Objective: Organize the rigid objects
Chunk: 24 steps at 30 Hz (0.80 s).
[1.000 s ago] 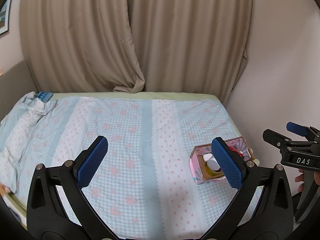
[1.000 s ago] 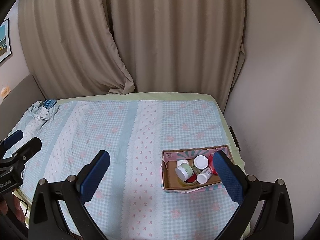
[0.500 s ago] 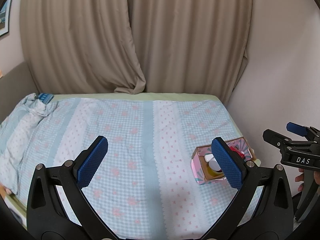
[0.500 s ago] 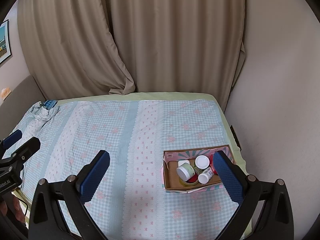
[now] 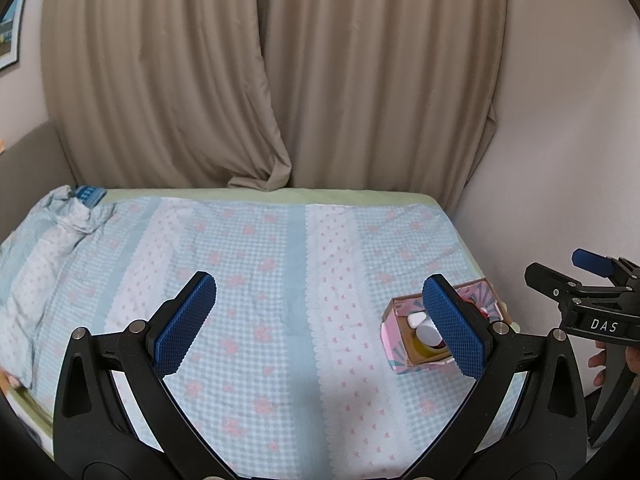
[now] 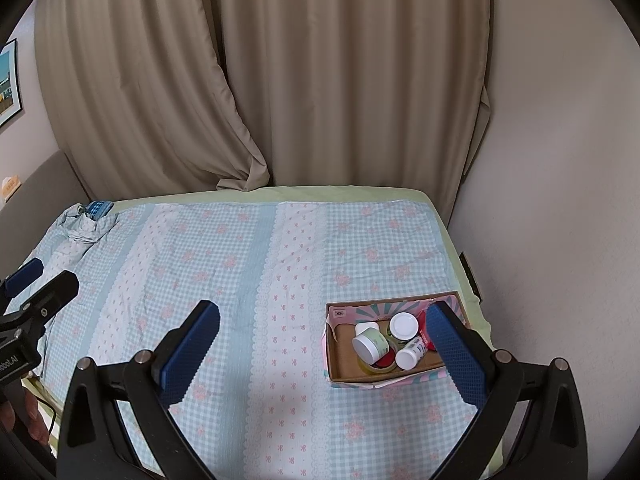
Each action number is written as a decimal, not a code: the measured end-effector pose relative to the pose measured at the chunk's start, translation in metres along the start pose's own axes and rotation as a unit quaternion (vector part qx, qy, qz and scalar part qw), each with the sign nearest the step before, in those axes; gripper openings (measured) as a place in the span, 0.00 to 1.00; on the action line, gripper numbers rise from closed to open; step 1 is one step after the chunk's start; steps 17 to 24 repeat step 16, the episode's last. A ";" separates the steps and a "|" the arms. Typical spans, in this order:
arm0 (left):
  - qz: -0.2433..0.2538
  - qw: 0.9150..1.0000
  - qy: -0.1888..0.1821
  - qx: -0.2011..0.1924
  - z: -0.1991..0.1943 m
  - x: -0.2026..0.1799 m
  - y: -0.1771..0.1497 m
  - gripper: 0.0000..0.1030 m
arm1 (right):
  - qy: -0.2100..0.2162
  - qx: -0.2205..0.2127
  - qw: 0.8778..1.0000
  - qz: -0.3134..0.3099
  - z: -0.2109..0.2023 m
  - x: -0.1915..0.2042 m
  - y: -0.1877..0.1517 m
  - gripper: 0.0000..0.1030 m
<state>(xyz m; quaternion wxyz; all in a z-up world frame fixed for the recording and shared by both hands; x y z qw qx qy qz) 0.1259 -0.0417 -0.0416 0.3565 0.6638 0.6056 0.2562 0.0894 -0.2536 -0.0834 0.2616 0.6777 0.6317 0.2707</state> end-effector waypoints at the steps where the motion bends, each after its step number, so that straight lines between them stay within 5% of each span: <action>1: 0.002 1.000 0.001 0.000 0.001 0.000 0.000 1.00 | 0.000 0.000 1.000 0.000 0.000 0.001 0.001 1.00; 8: 0.010 0.999 0.024 -0.027 -0.003 0.005 0.004 1.00 | -0.001 0.000 1.000 0.001 0.002 0.002 0.002 1.00; 24: 0.010 0.999 0.015 -0.028 -0.001 0.009 0.003 1.00 | -0.002 0.002 1.000 0.003 0.004 0.002 0.003 1.00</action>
Point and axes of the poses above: each gripper's, at about its wrist camera, not at the fingertips, and z roughly the way its jaws point, x to its left, y to its top, the point moved 9 cm from there along z, roughly the way its jaws point, and after that the axes turned 1 degree about -z, right-handed, at the moved point
